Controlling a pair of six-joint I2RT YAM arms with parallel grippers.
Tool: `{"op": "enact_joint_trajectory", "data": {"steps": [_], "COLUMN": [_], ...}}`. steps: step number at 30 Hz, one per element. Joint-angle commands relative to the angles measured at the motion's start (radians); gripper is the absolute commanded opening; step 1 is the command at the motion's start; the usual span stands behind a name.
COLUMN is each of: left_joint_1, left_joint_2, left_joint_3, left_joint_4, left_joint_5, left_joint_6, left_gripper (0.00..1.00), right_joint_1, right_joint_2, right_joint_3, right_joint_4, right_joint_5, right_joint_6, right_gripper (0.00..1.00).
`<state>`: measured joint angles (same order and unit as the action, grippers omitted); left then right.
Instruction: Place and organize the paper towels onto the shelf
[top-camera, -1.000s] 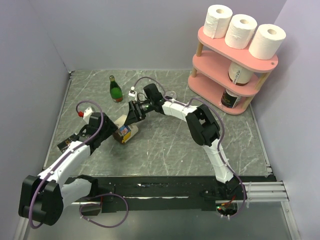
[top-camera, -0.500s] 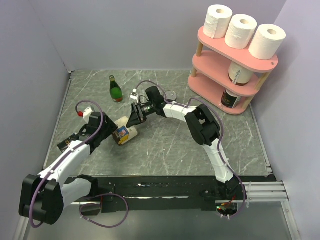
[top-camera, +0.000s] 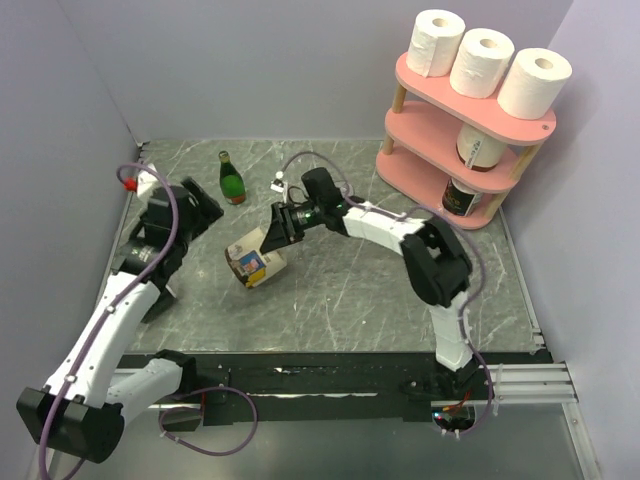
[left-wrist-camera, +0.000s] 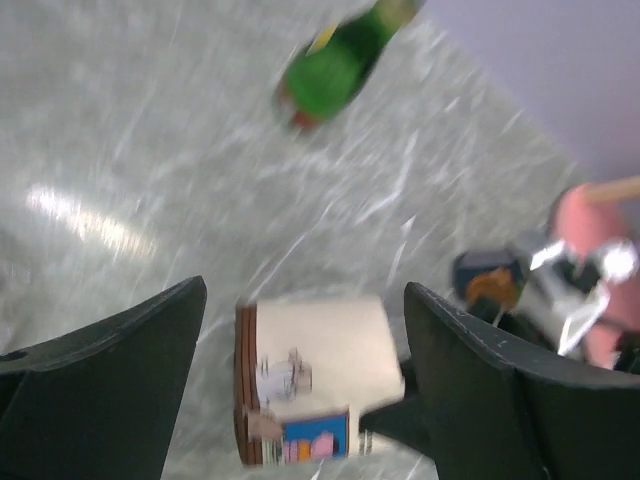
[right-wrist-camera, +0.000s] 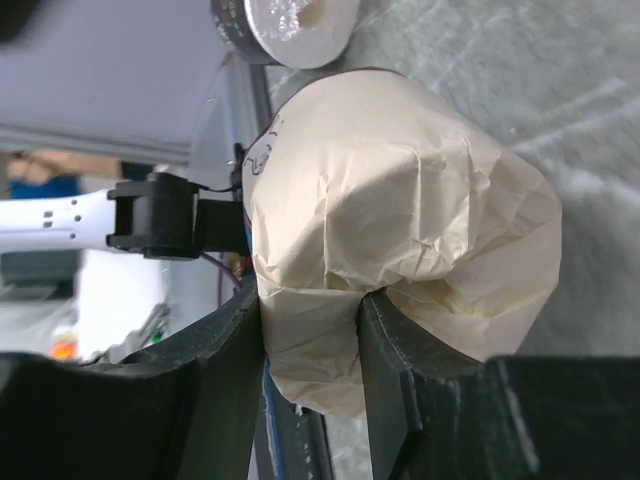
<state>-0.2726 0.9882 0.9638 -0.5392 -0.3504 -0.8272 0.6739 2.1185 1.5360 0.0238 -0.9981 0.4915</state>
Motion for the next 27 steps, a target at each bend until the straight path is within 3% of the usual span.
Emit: {"op": "enact_joint_trajectory", "data": {"steps": [1, 4, 9, 15, 17, 20, 24, 27], "left_joint_1": [-0.004, -0.004, -0.004, -0.004, -0.004, -0.007, -0.016, -0.04], "left_joint_2": [0.013, 0.018, -0.063, -0.166, -0.195, -0.206, -0.232, -0.246], "left_joint_3": [0.147, 0.216, 0.127, -0.04, -0.1, -0.07, -0.076, -0.085], "left_joint_4": [-0.018, -0.03, 0.071, 0.134, 0.166, 0.122, 0.107, 0.117], "left_joint_5": [-0.082, -0.061, -0.025, 0.057, 0.062, 0.057, 0.001, -0.025], "left_joint_6": [0.111, 0.16, 0.252, 0.31, 0.319, 0.333, 0.352, 0.365], "left_gripper": [0.87, 0.88, 0.92, 0.93, 0.93, 0.93, 0.95, 0.95], "right_joint_1": [-0.005, -0.005, -0.004, -0.004, -0.005, -0.042, -0.118, -0.163], "right_joint_2": [-0.236, -0.34, -0.544, -0.709, -0.735, -0.714, -0.652, -0.661], "right_joint_3": [-0.043, -0.075, -0.154, -0.157, -0.174, -0.2, -0.14, -0.164], "right_joint_4": [-0.249, -0.493, -0.798, -0.965, -0.972, -0.929, -0.869, -0.718], "right_joint_5": [0.205, 0.424, 0.702, 1.051, 1.242, 1.381, 1.4, 1.382], "right_joint_6": [-0.229, -0.369, -0.473, -0.583, -0.613, -0.698, -0.743, -0.839], "right_gripper": [0.38, 0.38, 0.4, 0.42, 0.43, 0.43, 0.45, 0.45]}}
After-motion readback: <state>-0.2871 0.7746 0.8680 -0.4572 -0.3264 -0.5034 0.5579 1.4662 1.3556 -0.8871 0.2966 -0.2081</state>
